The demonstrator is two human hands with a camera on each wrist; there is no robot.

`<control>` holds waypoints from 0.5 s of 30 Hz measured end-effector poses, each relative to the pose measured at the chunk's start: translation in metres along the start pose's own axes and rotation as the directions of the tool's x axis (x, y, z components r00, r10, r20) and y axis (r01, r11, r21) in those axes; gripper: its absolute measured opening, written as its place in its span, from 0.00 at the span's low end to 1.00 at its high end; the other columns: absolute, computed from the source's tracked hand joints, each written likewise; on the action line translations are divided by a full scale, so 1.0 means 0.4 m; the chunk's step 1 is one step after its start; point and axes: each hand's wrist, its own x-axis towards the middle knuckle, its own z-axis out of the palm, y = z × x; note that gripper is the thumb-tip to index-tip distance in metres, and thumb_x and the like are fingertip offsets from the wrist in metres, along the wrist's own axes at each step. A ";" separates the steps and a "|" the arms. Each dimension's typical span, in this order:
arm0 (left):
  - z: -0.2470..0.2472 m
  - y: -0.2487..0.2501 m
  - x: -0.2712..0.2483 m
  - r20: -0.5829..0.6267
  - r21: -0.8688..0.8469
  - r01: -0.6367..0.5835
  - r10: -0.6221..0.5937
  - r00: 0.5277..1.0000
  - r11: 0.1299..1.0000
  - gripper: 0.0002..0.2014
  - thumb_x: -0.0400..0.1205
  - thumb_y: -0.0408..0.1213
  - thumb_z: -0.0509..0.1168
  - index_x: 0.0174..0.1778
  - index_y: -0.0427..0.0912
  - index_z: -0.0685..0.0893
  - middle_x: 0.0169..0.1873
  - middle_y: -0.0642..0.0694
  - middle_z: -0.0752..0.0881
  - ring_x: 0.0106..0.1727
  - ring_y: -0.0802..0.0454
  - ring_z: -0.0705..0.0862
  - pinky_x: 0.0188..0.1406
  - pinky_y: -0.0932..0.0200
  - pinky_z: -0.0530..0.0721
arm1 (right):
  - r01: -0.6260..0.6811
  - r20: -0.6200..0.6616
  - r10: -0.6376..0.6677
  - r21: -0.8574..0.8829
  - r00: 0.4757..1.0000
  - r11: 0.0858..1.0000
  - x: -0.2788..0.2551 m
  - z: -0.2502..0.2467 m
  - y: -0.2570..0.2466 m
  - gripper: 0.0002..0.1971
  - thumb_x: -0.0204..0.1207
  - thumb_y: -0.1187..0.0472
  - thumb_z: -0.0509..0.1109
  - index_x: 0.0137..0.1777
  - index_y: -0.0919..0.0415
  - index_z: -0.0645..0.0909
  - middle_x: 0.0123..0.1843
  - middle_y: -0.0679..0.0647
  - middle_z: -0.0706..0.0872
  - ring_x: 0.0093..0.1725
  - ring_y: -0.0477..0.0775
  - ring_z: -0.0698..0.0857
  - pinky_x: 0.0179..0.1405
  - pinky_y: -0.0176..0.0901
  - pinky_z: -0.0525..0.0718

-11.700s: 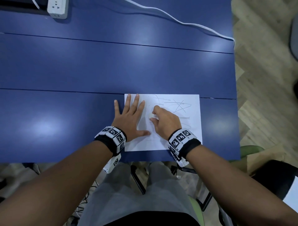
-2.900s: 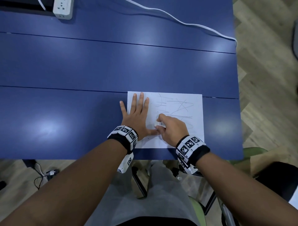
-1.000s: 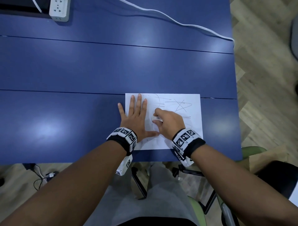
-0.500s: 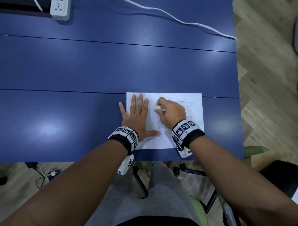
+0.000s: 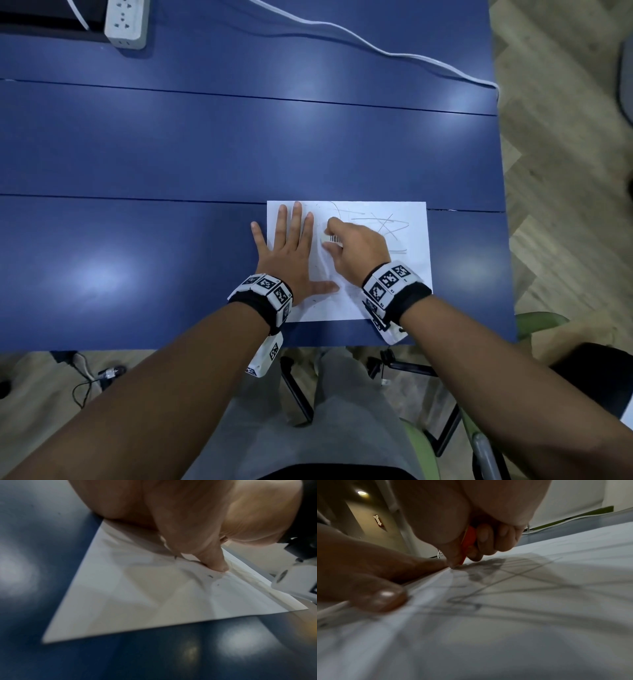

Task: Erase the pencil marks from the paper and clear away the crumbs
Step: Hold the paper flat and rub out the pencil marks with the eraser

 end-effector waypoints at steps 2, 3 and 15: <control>0.001 0.001 0.001 0.002 0.003 0.003 -0.003 1.000 1.000 0.68 0.65 0.88 0.45 0.84 0.40 0.24 0.81 0.40 0.19 0.83 0.36 0.21 0.75 0.14 0.34 | 0.000 -0.005 0.000 -0.003 1.000 1.000 0.012 -0.007 0.006 0.08 0.81 0.51 0.68 0.56 0.51 0.76 0.51 0.47 0.89 0.49 0.56 0.86 0.45 0.48 0.84; 0.001 0.001 0.002 0.004 0.002 0.001 -0.001 1.000 1.000 0.68 0.65 0.88 0.45 0.84 0.40 0.23 0.81 0.40 0.19 0.83 0.36 0.21 0.75 0.13 0.34 | -0.015 -0.021 0.015 0.010 1.000 1.000 0.021 -0.013 0.008 0.08 0.81 0.51 0.68 0.56 0.51 0.76 0.50 0.47 0.89 0.49 0.56 0.86 0.44 0.47 0.83; 0.002 0.000 0.002 0.004 0.011 0.007 -0.007 1.000 1.000 0.69 0.65 0.88 0.46 0.84 0.40 0.24 0.81 0.40 0.19 0.83 0.36 0.21 0.75 0.14 0.36 | -0.066 -0.061 0.070 0.059 0.996 0.996 0.043 -0.028 0.012 0.09 0.80 0.52 0.68 0.57 0.54 0.77 0.48 0.50 0.88 0.48 0.58 0.85 0.40 0.43 0.76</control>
